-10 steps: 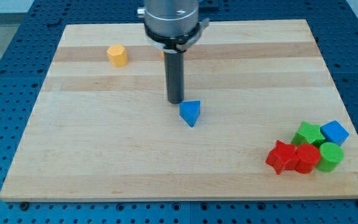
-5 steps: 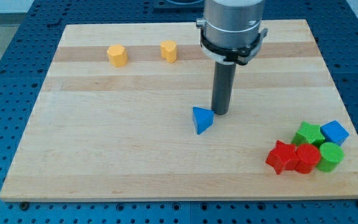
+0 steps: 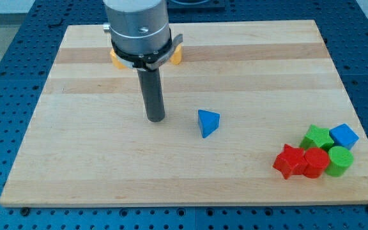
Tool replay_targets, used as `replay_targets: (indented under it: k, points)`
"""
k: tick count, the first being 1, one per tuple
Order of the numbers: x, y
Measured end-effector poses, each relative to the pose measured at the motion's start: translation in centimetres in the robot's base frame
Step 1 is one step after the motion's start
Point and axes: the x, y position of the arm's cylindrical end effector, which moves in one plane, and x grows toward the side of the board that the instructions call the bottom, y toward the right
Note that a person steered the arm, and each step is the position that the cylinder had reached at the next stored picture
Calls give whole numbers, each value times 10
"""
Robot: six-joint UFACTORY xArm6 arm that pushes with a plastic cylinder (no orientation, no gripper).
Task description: Move blue triangle left to the green star
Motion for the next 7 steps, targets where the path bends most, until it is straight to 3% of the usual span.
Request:
replay_targets:
  k: [4, 6, 7]
  points:
    - [6, 164]
    - [5, 173]
    - [-11, 136]
